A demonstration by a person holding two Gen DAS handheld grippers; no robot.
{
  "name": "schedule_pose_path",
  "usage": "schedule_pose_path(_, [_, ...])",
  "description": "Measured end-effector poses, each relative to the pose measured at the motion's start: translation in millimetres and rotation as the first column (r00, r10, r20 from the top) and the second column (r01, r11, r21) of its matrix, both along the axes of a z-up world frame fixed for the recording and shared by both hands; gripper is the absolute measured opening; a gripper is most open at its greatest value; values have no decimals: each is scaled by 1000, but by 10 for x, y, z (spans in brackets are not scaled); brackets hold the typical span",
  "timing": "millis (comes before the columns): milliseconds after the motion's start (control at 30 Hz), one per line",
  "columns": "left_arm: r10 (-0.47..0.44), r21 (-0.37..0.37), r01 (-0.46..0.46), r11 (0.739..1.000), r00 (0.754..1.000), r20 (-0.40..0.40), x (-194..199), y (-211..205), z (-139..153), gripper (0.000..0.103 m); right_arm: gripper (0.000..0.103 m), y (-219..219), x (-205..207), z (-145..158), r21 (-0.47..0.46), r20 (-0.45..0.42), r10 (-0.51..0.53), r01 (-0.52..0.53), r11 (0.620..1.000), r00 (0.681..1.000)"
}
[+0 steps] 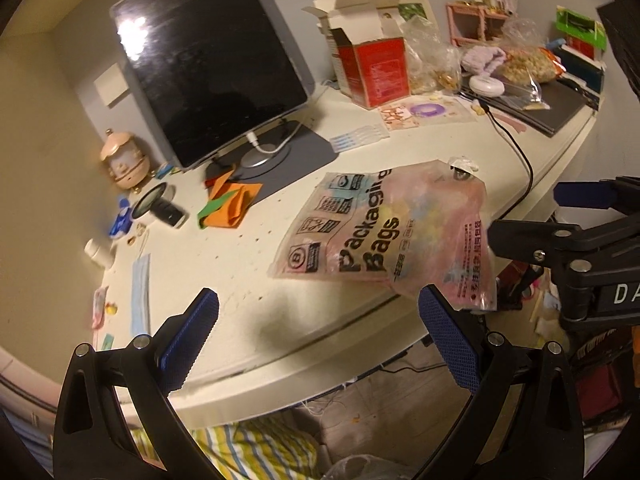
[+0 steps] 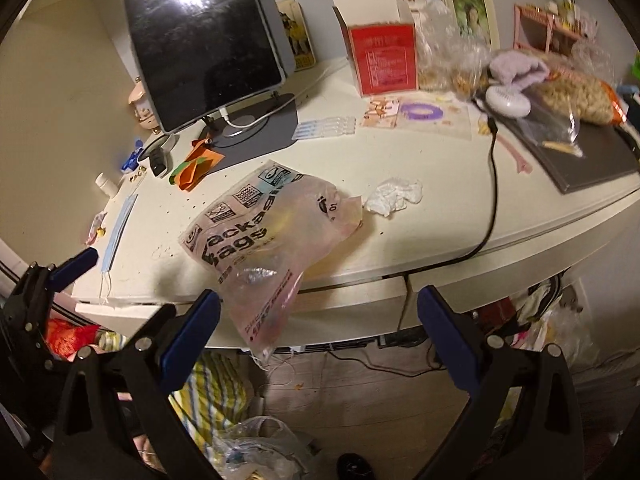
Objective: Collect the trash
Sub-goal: 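Move the right tool to the pink 'Packaging Bags' bag on the desk, then close the right tool on the 'Packaging Bags' bag and lift it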
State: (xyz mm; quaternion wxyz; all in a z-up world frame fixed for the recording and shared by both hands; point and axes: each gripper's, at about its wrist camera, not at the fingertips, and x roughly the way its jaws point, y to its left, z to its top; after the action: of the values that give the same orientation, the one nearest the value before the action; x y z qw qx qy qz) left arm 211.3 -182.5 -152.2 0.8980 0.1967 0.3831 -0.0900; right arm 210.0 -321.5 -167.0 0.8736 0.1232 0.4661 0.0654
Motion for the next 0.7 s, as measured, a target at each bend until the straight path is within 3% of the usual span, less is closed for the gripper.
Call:
schedule_pose_path(500, [-16,7,16,1000,999,-52,360,-10,-242,97,95,91,418,-302,133,-96,-43,55,990,994])
schedule_pose_path(533, [-17,7,17,1000,998,-54,371,-11,-251,97,93,94,424,-310,142,-97,-43,57,988,994])
schedule_pose_path(600, [-17,6,18,1000,998,-57,390,-15,-264,97,65,102,435,-325,139,-105,-42,56,989,994])
schedule_pose_path(700, [-21,3,21,1000,998,-59,410,-29,-279,97,58,101,451,-354,151,-115,-44,62,987,992])
